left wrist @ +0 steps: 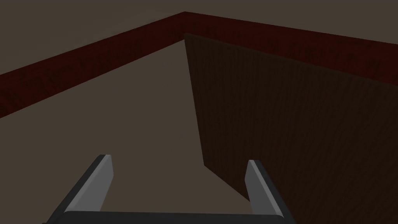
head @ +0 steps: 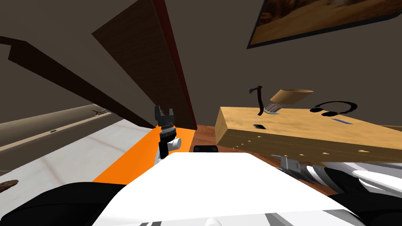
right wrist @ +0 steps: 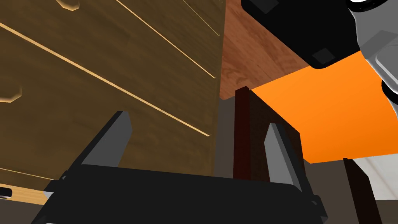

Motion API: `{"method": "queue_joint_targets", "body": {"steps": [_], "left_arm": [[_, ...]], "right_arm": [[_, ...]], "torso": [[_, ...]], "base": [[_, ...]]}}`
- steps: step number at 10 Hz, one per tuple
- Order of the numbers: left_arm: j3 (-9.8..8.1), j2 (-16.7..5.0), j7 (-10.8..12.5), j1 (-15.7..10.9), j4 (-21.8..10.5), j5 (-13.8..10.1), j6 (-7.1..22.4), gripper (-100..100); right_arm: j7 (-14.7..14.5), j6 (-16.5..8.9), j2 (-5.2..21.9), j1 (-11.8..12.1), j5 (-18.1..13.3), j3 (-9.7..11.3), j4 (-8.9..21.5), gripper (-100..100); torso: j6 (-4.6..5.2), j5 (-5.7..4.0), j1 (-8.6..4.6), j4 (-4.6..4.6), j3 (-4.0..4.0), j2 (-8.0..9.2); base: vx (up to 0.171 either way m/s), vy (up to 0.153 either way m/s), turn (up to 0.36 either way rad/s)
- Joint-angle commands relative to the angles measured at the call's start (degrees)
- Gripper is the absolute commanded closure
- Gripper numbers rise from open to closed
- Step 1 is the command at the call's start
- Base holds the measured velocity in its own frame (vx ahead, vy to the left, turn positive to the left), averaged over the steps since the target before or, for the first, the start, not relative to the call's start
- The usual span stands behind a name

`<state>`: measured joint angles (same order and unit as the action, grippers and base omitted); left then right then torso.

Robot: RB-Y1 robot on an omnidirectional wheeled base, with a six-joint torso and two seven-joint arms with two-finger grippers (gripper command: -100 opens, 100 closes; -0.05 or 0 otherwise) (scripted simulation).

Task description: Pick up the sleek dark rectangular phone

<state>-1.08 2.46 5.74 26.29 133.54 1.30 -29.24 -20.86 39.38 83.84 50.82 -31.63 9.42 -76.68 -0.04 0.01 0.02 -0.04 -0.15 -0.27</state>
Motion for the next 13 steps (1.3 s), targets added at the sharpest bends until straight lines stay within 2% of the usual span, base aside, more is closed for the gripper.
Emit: {"method": "queue_joint_targets", "body": {"steps": [1, 3, 4, 6, 8, 11, 13], "left_arm": [[0.0, 0.0, 0.0, 0.0, 0.0, 0.0, 0.0, 0], [0.0, 0.0, 0.0, 0.0, 0.0, 0.0, 0.0, 0], [0.0, 0.0, 0.0, 0.0, 0.0, 0.0, 0.0, 0], [0.0, 0.0, 0.0, 0.0, 0.0, 0.0, 0.0, 0], [0.0, -0.01, 0.0, 0.0, 0.0, 0.0, 0.0, 0], [-0.01, -0.01, 0.0, 0.01, 0.01, 0.0, 0.0, 0], [-0.01, -0.01, 0.0, 0.02, 0.01, 0.0, 0.0, 0]], "right_arm": [[-0.51, 0.79, 1.44, -0.18, -0.56, 0.23, 1.9, -100], [-1.04, 1.8, 5.6, 0.21, -2.37, 0.75, 5.37, -100], [-1.04, 1.8, 6.45, 0.21, -2.37, 0.75, 5.37, -100], [-1.43, 2.77, 10.45, 0.39, -3.92, 1.26, 8.19, -100], [-1.72, 3.67, 13.35, 0.38, -5.18, 1.8, 10.21, -100], [-2.02, 5.22, 15.6, 0.36, -6.88, 3.26, 11.62, -100], [-1.86, 4.95, 15.51, 0.41, -6.93, 3.39, 11.24, -100]], "torso": [[0.0, 0.0, 0.0, 0.0, 0.0, 0.0], [0.0, -0.01, -0.03, 0.0, -0.01, -0.01], [-0.01, -0.02, -0.03, -0.03, -0.07, -0.11], [0.0, -0.02, -0.06, -0.03, -0.06, -0.11], [-0.04, -0.04, -0.16, -0.07, -0.17, -0.28], [0.0, -0.07, -0.19, -0.11, -0.26, -0.43], [0.01, -0.1, -0.24, -0.15, -0.35, -0.59]], "base": [[0.048, -0.009, 0.098], [0.074, -0.011, 0.219], [0.073, -0.019, 0.086], [0.087, -0.031, 0.201], [0.134, -0.073, 0.291], [0.167, -0.08, 0.248], [0.137, -0.067, 0.157]]}}
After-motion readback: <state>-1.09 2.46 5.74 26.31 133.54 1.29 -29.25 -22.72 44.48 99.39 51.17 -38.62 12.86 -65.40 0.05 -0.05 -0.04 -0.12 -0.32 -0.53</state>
